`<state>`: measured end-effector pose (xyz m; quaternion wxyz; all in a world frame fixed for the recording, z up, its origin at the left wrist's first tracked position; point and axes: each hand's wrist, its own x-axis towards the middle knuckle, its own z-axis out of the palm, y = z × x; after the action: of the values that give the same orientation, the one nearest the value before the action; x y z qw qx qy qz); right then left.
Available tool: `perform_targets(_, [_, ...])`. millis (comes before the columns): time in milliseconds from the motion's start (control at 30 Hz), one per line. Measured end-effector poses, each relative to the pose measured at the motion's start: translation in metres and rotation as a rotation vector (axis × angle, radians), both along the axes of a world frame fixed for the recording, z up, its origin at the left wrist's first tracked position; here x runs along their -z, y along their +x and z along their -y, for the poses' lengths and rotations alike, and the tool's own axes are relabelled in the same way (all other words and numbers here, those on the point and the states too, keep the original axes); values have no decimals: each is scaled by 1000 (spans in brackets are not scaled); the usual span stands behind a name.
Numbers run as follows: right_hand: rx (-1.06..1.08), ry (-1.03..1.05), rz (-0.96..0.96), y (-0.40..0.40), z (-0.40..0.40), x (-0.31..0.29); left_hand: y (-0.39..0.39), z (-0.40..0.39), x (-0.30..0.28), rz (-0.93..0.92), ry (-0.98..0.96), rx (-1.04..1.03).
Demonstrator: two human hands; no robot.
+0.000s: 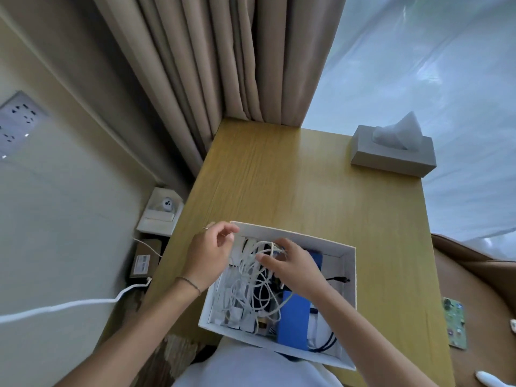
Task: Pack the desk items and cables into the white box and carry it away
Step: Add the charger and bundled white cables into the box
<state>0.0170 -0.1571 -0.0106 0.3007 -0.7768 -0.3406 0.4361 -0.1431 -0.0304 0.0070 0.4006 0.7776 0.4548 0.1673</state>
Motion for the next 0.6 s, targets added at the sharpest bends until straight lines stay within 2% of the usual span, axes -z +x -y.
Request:
perform_targets(100, [-115,-52,157,-11,-12,12,-14,1,15,-70,-1,-41])
perform_targets(367, [-177,-42,319,-26,-41,48,-28,13,40,-111,-64,-91])
perform_targets(600, [-333,79,836,-28,-26,63,-31,21,41,-238,-35,-65])
